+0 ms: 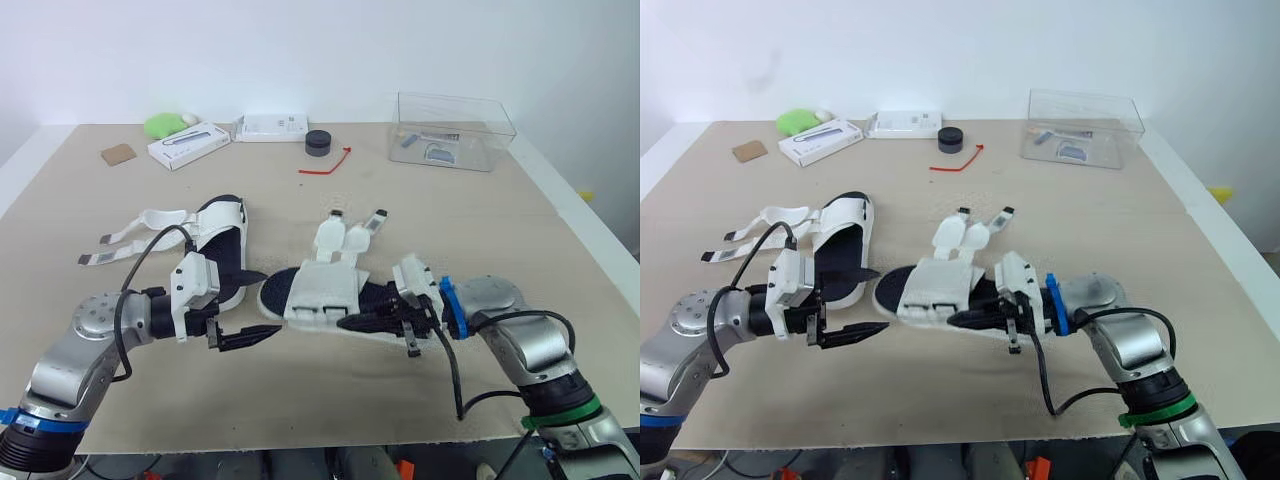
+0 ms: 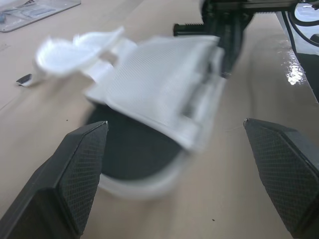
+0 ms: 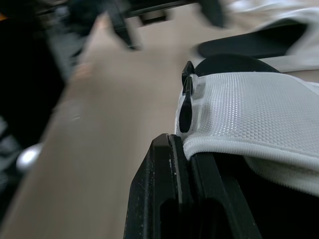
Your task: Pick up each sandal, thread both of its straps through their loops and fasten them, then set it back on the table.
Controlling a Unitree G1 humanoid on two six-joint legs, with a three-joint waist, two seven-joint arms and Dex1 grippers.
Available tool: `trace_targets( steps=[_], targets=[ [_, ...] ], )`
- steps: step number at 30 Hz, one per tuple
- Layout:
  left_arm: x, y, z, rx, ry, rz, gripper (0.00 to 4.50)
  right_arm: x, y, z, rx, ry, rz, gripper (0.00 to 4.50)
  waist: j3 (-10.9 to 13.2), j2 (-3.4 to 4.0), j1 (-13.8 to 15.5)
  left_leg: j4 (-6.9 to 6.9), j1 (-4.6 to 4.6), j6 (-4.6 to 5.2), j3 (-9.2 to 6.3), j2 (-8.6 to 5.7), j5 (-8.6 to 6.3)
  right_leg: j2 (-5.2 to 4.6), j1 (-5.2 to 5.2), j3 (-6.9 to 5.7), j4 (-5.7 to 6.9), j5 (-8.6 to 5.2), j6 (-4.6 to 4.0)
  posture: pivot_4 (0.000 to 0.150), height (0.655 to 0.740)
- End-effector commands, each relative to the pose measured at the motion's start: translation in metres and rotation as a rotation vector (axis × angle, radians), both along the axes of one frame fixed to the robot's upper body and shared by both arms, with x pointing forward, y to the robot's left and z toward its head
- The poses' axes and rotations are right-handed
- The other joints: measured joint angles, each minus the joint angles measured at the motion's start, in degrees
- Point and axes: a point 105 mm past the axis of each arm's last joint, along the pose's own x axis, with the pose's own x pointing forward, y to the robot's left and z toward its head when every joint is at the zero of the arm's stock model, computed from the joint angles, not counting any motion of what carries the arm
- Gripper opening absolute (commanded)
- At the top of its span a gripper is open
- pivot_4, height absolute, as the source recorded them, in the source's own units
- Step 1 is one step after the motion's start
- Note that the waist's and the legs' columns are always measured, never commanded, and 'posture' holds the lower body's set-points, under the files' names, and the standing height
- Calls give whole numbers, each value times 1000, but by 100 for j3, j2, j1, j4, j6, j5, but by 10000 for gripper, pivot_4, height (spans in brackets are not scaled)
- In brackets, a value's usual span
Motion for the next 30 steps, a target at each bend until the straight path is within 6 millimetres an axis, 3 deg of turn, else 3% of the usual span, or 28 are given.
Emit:
trace_targets(
  steps=[1, 8, 20, 24, 28, 30],
  targets=[
    [-6, 0, 9, 2, -54, -13, 45000, -3, 2, 7, -2, -70, 57, 426, 0, 0, 0, 0, 0, 0, -1, 1, 0, 1, 0, 0, 0, 0, 0, 1500, 7400],
    [-9, -2, 5, 11, -46, -13, 45000, 2, -9, -10, -93, -122, 98, 426, 0, -1, 6, 1, 1, 0, 1, 0, 0, 0, 1, 0, 0, 0, -2, 1500, 7400],
    [-12, -7, 0, 18, -32, -33, 45000, -2, -3, -7, -85, -127, 143, 426, 0, 0, 5, 1, 2, 0, -1, 1, 0, 2, 1, -1, 2, 1, -4, 1500, 7400],
    [-12, -9, -3, 33, -30, -39, 45000, 0, -9, -6, -91, -115, 131, 13181, 0, -1, 6, 1, 2, -1, -1, 1, 0, 1, 1, -1, 2, 1, -4, 1500, 7400],
    [-10, -11, -3, 27, -31, -29, 45000, -1, -14, -4, -84, -153, 115, 32060, 0, -1, 6, 1, 2, 0, -1, 1, 0, 1, 2, -1, 2, 1, -4, 1500, 7400],
    [-8, -10, -3, 28, -33, -21, 45000, -3, -19, -2, -82, -143, 103, 32060, 0, -1, 12, 1, 2, 0, -2, 1, 0, 1, 2, -2, 2, 1, -4, 1500, 7400]
  ],
)
